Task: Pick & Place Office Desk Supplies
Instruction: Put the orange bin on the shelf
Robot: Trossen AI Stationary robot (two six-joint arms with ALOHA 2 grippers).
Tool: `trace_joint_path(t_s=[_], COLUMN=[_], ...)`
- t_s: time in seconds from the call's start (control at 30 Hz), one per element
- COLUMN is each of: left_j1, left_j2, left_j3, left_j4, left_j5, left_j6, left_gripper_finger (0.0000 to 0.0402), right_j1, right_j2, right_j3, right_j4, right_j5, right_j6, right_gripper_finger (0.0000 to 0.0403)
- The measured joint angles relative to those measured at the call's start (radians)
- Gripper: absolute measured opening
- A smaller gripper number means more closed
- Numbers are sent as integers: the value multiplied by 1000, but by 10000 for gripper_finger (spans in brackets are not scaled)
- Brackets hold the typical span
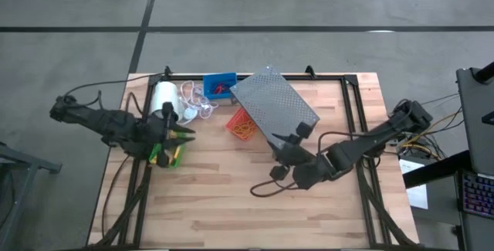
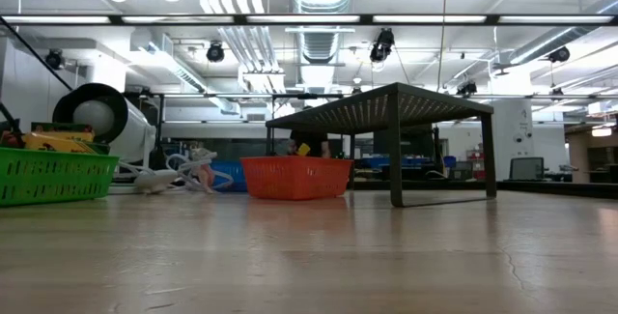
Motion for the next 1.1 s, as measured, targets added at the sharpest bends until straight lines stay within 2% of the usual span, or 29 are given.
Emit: trace_joint_path(t_s=[0.1, 0.27, 0.4, 0.5, 0.73, 1.1], left_j1=[0, -1, -1, -1, 0, 0], left_j2=[-33, -64, -75, -75, -81, -81], left_j3=[9, 2, 2, 2, 2, -26], left_j4=[-25, -120, -174, -170, -65, -87], left_j5=[-64, -46, -56, -57, -61, -69], left_j6=[-6, -28, -50, -23, 151, 186], left_gripper_finger=[91, 91, 90, 90, 90, 90], right_j1=[2, 7, 14, 8, 1, 13], right_j2=[-6, -10, -29, -36, -80, -216], right_j3=[0, 0, 0, 0, 1, 2], right_j4=[-4, -56, -101, -108, -105, -114], right_j5=[-3, -75, -80, -79, -72, -82], right_j6=[13, 13, 9, -8, -142, -81], right_gripper_finger=[118, 118, 118, 118, 118, 118])
